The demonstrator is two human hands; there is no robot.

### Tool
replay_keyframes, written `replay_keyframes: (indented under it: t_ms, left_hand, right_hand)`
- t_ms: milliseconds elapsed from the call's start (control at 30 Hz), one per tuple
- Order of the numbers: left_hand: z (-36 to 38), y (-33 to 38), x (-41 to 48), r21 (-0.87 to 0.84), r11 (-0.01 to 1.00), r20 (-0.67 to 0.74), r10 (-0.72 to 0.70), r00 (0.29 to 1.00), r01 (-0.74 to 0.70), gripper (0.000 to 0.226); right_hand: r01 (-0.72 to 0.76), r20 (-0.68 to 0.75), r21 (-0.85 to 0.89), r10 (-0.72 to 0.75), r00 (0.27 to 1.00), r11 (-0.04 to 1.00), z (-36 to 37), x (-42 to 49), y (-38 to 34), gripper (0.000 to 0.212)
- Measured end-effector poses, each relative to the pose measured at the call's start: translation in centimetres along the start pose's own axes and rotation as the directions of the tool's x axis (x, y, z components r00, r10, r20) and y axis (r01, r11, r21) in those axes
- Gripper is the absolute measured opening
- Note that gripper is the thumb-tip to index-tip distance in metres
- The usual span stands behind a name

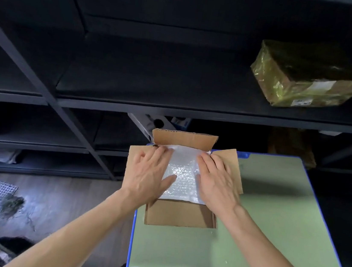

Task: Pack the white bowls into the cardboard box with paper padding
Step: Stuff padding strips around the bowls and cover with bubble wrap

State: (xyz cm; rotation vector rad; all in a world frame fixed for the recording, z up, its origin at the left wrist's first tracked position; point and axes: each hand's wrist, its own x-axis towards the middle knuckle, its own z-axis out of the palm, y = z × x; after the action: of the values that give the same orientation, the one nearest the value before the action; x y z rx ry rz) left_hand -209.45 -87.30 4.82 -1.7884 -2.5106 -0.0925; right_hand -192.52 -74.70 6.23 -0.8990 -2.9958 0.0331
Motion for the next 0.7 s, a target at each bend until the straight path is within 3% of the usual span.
replay_keyframes:
  t_ms: [167,533,700]
  left_hand:
    - [0.0,-0.5,0.7,0.064,0.998,0.027,-0.018,0.999,0.016,0.084]
    - [0.5,-0.1,1.4,0.035,0.999,0.022,-0.036,0.999,0.035,0.079]
    - [-0.2,0.0,2.0,0.082,0.997,0.015,-0.018,1.0,0.017,0.08]
  right_hand:
    - [0.007,-0.029,-0.038,-0.008,1.0,0.999,0.0,0.3,0.4,0.048]
    - [-0.006,0.02,-0.097,0.008,1.0,0.995,-0.9,1.1,0.2,0.048]
    - [0.024,-0.026,-0.113,-0.027,0.999,0.993,-0.7,1.3,1.0,0.049]
